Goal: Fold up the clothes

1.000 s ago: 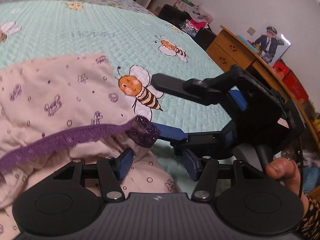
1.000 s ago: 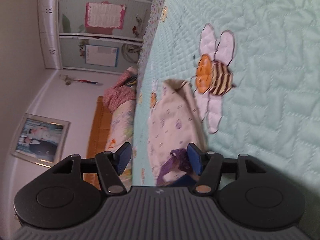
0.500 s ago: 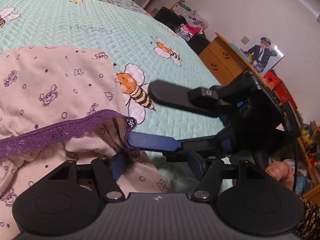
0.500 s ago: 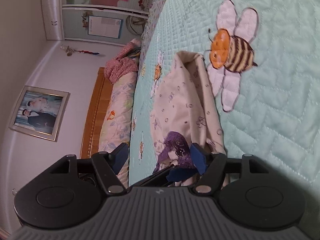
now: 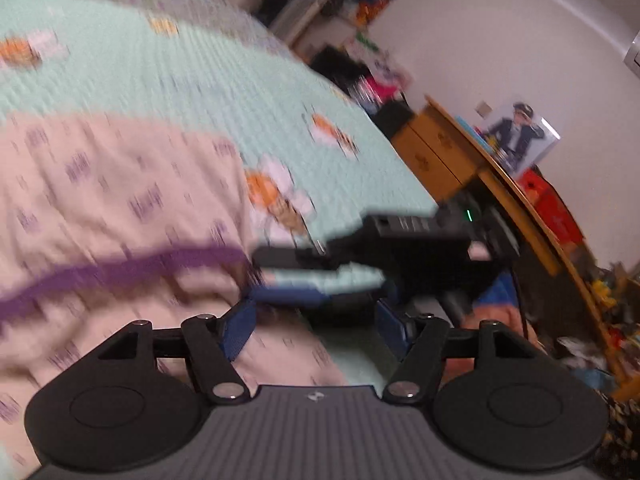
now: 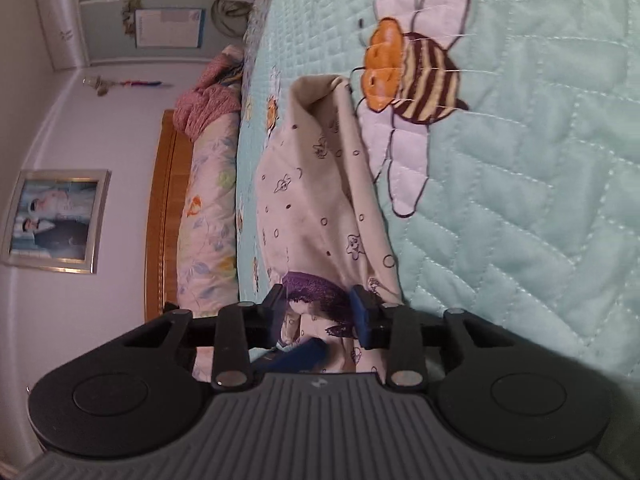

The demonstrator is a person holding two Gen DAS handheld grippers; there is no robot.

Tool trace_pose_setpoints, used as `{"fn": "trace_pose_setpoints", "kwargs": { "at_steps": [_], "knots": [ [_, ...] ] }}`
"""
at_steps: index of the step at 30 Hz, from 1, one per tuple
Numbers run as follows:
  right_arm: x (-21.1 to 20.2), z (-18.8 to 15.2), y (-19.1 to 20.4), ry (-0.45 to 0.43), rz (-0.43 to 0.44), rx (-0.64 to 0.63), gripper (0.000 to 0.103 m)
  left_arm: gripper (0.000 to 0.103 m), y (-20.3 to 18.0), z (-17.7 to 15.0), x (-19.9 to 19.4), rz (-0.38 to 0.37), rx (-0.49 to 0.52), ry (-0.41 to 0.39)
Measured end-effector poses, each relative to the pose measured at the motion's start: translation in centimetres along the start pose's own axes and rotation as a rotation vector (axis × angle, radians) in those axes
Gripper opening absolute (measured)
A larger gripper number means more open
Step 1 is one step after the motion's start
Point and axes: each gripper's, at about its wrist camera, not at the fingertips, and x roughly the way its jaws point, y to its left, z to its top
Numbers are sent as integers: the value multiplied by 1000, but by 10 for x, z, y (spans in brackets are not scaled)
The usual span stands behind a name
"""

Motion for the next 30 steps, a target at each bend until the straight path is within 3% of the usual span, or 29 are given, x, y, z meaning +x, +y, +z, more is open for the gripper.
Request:
{"fn": "trace_pose_setpoints", "kwargs": {
  "at_steps": [4,8,10,13,14,15,18,20,23,26,29,30],
  "knots": [
    [-6,-4,-10,-51,45,91,35,68,-7,19,4,13,42,-42],
    [-5,-8,-12,-66,20,86,24,69,4,35,2,-70,-83,-129],
    [-3,-10,-9,-63,-13,52,16,69,16,39,17,-96,-169,-71],
    [-1,-14,1,-47,-77,-61,6,68,36,35,43,42,-238,82],
    [0,-16,7,-40,-108,-122,2,54,41,32,47,87,-226,109],
    [1,-19,15,-28,-153,-217,0,51,44,30,46,83,-214,106],
    [4,-37,40,-9,-249,-512,0,51,36,28,45,98,-122,121],
    [3,-44,47,-10,-276,-582,0,51,27,26,49,125,-35,133],
    [-11,-47,50,-40,-270,-551,5,53,25,26,52,126,-21,132],
    [-22,-50,51,-96,-233,-508,32,56,42,27,50,62,-127,107],
    [-19,-48,46,-106,-201,-472,32,56,57,25,48,9,-219,84],
    [-15,-45,40,-92,-218,-452,28,56,59,24,47,-3,-241,78]
  ]
}}
